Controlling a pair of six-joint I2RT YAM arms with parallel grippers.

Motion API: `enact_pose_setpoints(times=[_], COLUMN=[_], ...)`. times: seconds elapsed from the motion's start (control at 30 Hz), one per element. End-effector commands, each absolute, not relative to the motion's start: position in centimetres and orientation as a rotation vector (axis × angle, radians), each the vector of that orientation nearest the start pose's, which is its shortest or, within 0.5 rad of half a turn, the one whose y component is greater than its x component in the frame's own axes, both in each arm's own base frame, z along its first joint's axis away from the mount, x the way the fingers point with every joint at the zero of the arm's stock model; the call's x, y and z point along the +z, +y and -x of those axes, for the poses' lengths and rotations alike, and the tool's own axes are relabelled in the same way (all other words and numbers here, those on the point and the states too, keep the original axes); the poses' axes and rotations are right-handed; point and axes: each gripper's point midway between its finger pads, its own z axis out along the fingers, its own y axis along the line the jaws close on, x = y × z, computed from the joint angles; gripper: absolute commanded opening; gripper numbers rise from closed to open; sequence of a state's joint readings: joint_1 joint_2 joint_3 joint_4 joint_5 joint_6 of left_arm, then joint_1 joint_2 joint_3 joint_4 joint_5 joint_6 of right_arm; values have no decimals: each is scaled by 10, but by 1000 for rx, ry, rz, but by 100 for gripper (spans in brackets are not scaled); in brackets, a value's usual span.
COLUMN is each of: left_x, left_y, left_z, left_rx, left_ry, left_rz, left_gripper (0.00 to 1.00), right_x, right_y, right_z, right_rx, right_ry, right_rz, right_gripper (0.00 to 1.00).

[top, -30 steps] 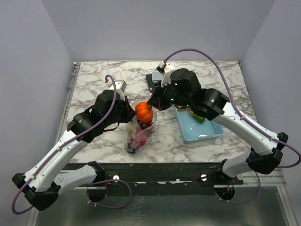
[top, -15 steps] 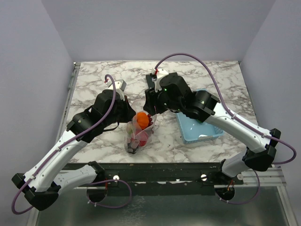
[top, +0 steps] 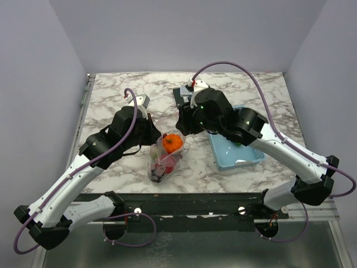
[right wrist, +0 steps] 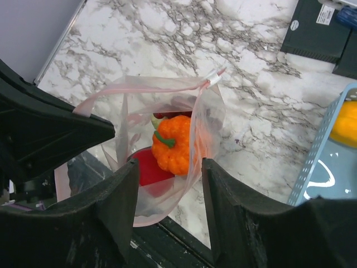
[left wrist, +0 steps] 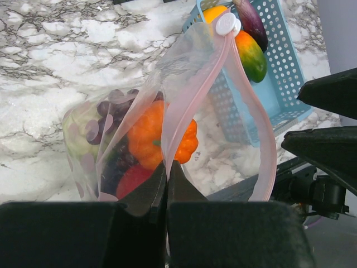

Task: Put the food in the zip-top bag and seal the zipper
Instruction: Adjust the zipper food storage bag at the center of the board.

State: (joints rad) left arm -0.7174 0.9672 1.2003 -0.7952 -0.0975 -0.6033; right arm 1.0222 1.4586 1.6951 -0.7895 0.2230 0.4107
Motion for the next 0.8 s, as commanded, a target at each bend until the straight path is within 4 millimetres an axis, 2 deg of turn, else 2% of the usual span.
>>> enact_pose_setpoints(times=[0.0, 0.33, 0.5, 0.57, 0.67, 0.7, 0.77], left_x=[293, 294, 295, 297, 301, 302, 304], left_y=[-197, -197, -198, -198, -198, -198, -197], left_z=[-211, -210, -210, -209, -209, -209, -208], left_rx=[-689, -699, -711, -716, -728, -731, -736], left_ry=[2190, 2187, 2188, 2185, 2177, 2175, 2168], left_rz=[-70, -57, -45, -41, -36, -33, -29], left_gripper=[0, 0, 0, 0, 0, 0, 0], right_x=[305, 269, 263, 261, 270, 275, 290], right_y=[323, 326, 329, 329, 327, 327, 324], right_z=[-226, -223, -223, -224, -227, -229, -232], right_rx=[529, 495, 489, 479, 470, 469, 466], right_ry=[2187, 2279, 2298, 2304, 2283, 2268, 2232], right_rz=[510, 519, 522, 526, 513, 508, 497], right_gripper=[53, 45, 38, 31, 5, 1, 1])
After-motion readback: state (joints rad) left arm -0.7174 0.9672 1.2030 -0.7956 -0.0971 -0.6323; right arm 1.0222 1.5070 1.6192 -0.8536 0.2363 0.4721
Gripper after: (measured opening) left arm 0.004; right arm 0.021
